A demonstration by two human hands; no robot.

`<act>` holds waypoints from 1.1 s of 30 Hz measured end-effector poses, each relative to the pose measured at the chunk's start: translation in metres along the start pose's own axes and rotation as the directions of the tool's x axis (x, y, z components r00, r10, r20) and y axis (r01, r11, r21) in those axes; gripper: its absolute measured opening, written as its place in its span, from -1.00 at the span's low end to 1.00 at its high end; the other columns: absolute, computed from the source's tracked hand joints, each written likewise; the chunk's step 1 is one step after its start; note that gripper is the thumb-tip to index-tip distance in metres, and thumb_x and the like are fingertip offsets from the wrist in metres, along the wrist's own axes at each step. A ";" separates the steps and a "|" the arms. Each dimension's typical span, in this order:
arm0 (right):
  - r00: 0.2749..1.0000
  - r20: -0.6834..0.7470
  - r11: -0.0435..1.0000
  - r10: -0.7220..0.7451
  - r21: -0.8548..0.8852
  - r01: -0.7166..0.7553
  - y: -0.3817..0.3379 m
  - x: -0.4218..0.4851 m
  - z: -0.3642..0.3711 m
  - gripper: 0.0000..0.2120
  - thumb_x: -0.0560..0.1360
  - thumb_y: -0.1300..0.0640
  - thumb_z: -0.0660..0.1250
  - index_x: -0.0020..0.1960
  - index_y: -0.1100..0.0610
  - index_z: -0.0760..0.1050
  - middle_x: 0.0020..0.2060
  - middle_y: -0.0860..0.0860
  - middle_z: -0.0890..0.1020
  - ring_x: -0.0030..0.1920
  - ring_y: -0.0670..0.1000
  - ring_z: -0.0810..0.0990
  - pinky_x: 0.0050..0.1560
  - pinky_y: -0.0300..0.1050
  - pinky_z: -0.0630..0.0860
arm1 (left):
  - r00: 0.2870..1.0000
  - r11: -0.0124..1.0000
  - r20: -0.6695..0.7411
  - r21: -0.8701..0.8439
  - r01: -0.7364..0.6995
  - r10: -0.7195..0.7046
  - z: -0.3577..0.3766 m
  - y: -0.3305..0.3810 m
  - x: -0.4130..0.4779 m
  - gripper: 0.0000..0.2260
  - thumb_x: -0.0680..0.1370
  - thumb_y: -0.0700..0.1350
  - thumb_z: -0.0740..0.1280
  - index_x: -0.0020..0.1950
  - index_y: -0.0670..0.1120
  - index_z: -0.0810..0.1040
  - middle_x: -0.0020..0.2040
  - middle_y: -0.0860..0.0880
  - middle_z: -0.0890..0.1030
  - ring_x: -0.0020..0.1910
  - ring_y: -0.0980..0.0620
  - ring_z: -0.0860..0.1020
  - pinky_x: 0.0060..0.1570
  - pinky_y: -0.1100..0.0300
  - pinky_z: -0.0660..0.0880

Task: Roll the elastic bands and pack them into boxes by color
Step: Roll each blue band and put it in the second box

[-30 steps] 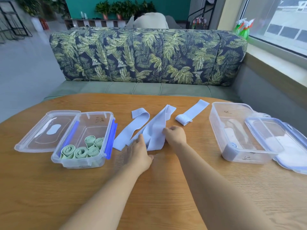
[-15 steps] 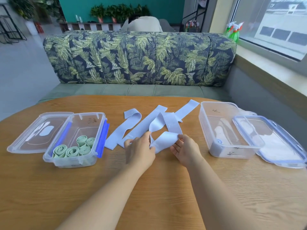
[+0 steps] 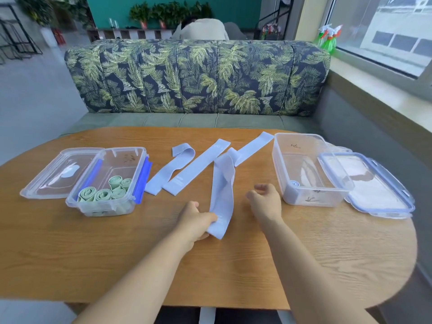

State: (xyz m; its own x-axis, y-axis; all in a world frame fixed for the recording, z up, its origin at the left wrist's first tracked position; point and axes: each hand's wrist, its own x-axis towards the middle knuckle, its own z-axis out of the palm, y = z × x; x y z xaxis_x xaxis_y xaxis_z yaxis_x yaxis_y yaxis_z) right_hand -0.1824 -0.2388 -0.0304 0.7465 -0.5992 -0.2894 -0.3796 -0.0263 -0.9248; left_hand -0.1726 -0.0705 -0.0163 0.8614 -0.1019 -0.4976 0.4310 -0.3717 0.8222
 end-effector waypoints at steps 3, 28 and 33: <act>0.992 0.004 0.986 -0.124 -0.113 0.124 -0.007 -0.007 0.002 -0.71 0.47 0.13 0.29 0.18 0.03 0.45 -0.03 -0.03 0.62 -0.06 0.03 0.64 0.04 0.06 0.58 | 0.999 0.998 0.015 0.047 0.052 -0.052 -0.002 0.003 -0.002 -0.79 0.48 -0.22 0.36 0.11 -0.14 0.51 0.06 -0.09 0.55 -0.06 0.03 0.53 -0.29 0.23 0.49; 0.944 0.320 0.921 0.075 0.340 -0.188 -0.044 0.005 0.031 -0.72 0.62 0.04 0.26 0.14 0.25 0.51 -0.18 0.12 0.65 -0.20 0.05 0.60 -0.07 -0.09 0.58 | 0.810 0.610 0.106 0.604 -0.514 0.577 -0.067 0.163 -0.011 -0.76 0.27 -0.04 0.32 -0.26 -0.19 0.66 -0.49 -0.06 0.43 -0.48 -0.01 0.34 -0.44 0.29 0.31; 0.807 0.561 0.881 0.185 0.268 -0.389 -0.060 0.000 0.037 -0.37 0.57 -0.32 0.12 0.17 0.25 0.49 -0.06 0.21 0.70 -0.17 0.14 0.68 -0.08 -0.04 0.59 | 0.807 0.550 0.303 0.608 -0.573 0.507 -0.053 0.174 -0.026 -0.83 0.27 -0.09 0.35 -0.27 -0.14 0.67 -0.48 -0.03 0.46 -0.50 0.02 0.34 -0.45 0.28 0.32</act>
State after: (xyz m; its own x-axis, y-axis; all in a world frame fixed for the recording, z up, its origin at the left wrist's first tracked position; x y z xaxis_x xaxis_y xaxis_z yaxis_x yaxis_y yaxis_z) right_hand -0.1392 -0.2074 0.0156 0.8387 -0.0389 -0.5432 -0.4783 0.4244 -0.7688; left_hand -0.1054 -0.0837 0.1545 0.8321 -0.5503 -0.0686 -0.4203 -0.7065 0.5694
